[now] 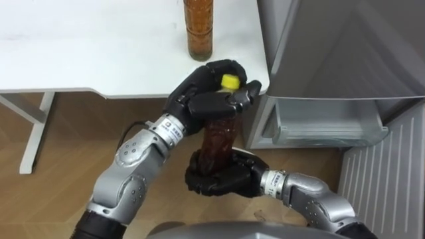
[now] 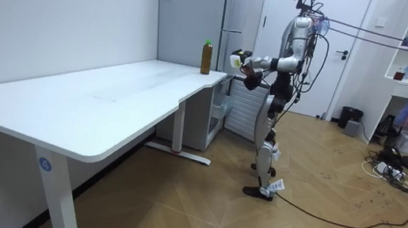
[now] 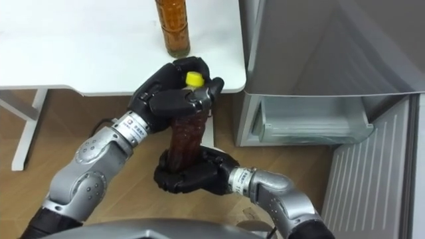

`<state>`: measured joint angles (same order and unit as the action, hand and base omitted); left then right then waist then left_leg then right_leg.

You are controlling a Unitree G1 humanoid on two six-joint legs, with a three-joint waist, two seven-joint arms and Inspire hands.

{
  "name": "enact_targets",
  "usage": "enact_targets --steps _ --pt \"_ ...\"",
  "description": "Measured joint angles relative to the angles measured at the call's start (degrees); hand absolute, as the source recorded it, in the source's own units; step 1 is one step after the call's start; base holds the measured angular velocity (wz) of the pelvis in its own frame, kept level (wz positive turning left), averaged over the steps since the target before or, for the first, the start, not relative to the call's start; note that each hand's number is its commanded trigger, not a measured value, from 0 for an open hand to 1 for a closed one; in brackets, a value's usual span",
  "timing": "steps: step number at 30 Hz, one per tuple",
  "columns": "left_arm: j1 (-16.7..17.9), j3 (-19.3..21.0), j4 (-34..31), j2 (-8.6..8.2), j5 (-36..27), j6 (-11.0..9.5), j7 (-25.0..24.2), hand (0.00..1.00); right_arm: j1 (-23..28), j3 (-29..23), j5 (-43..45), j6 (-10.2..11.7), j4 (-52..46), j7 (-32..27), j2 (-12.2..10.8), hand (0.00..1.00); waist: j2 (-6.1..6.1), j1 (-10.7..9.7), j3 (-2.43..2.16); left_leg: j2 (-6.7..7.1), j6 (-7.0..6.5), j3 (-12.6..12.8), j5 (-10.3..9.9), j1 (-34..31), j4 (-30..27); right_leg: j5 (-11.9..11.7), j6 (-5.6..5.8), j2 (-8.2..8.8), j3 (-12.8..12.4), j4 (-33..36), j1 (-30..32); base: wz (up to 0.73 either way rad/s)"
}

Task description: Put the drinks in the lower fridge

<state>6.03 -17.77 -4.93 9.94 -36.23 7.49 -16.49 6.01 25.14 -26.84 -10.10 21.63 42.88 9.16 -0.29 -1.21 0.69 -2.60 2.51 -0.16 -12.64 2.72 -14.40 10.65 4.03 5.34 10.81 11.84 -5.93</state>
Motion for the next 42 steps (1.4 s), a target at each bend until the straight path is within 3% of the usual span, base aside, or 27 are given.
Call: enact_targets --steps 9,13,18,28,33,40,42 --pt "-0.02 2.60 -1.51 -1.73 -12.90 -0.93 -0.56 0.00 0.89 -2.32 -0.32 -1.12 0.02 -0.45 -0.34 1.00 -0.15 0.34 -0.12 -0.03 0.00 0.08 0.00 0.14 -0.12 -0.01 -0.02 0.00 -0.17 0.22 -0.01 0.00" --pt "-0.02 4.13 -7.32 -1.46 -13.06 -1.87 -0.69 0.00 1.67 -3.97 -0.29 -1.28 0.01 -0.54 -0.36 1.00 -0.23 1.14 -0.09 -0.03 0.00 0.21 0.00 1.09 0.52 -0.01 -0.02 -0.03 -0.22 -0.08 -0.91 -0.02" --pt "-0.01 7.86 -12.38 -1.37 -13.11 -4.61 -1.97 0.00 3.04 -6.44 0.00 -1.26 -0.01 -0.54 -0.26 1.00 -0.18 3.21 -0.10 -0.20 0.01 0.62 -0.01 1.99 1.01 0.00 -0.01 -0.25 -0.85 -0.13 -1.05 -0.06" --pt "-0.01 15.41 -15.96 -1.50 -13.05 -4.77 -1.46 0.00 3.86 -9.41 2.66 -1.28 -0.10 -0.06 -0.82 1.00 -0.09 3.37 -0.15 -0.22 0.01 0.26 -0.01 1.87 1.34 0.00 -0.01 -0.28 -0.53 -0.11 -1.00 0.01" --pt "-0.01 19.63 -21.89 -2.47 -13.17 -7.47 1.23 0.00 6.21 -12.10 2.62 -1.27 -0.08 -0.28 -0.38 1.00 0.24 6.05 -0.22 -0.25 0.01 0.71 -0.01 2.46 1.20 0.00 -0.01 -0.31 -0.97 -0.23 -1.24 -0.05" --pt "-0.15 26.15 -23.67 -2.72 -12.98 -7.68 6.39 0.00 8.88 -14.41 2.64 -1.27 -0.71 -0.53 -0.21 1.00 1.53 8.48 -0.36 -0.26 0.04 0.41 -0.03 2.88 1.80 -0.01 -0.01 -0.33 -0.66 -0.18 -1.87 0.01" --pt "-0.15 29.05 -23.65 -2.68 -9.60 -8.23 8.17 0.00 9.56 -15.61 3.30 -1.32 -0.78 -0.50 -0.23 1.00 1.79 9.31 -0.35 -0.26 0.04 0.50 -0.02 3.59 2.26 0.01 0.02 -0.33 -0.63 -0.24 -2.40 0.00"
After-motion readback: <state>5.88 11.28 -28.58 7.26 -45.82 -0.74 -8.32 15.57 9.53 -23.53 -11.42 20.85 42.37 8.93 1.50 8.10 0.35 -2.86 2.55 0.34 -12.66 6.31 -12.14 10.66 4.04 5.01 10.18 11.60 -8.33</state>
